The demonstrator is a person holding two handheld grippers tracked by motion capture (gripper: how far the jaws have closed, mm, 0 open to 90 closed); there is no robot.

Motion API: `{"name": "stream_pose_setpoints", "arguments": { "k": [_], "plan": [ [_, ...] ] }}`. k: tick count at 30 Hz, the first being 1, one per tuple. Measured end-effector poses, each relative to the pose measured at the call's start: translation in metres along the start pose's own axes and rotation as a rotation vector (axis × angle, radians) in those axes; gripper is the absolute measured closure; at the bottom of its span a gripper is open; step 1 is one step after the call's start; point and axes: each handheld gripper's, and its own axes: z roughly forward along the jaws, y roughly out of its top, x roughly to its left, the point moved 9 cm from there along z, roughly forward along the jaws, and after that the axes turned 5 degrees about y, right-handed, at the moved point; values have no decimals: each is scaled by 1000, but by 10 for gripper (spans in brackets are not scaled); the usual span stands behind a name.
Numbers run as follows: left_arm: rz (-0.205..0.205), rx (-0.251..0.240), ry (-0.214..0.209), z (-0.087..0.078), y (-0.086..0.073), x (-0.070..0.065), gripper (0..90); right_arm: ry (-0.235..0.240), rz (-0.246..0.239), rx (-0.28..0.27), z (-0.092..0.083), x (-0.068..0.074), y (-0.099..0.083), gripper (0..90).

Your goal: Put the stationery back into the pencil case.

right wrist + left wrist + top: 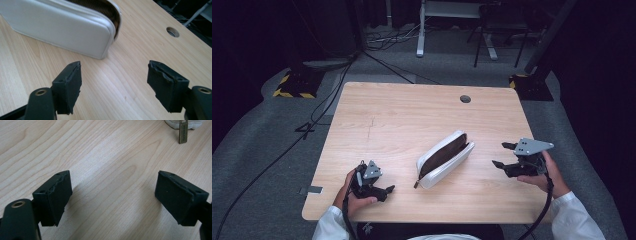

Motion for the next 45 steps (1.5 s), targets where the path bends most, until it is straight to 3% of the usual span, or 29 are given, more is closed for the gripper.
{"name": "stream_pose_setpoints", "arguments": {
  "k": [11,25,35,39,42,45],
  "plan": [
    [1,1,0,0,0,0,148,-7,58,11,-3,4,-45,282],
    [1,1,0,0,0,0,148,-10,150,82,-4,8,-109,277],
    [0,1,-1,0,0,0,148,-4,223,74,-13,12,-135,261],
    [1,1,-3,1,1,0,148,-32,248,65,-17,12,-144,248],
    [-1,2,-1,1,1,1,148,-6,301,31,-18,13,-148,233],
    [-1,1,0,1,1,1,149,-5,322,36,-19,10,-151,223]
  ]
}}
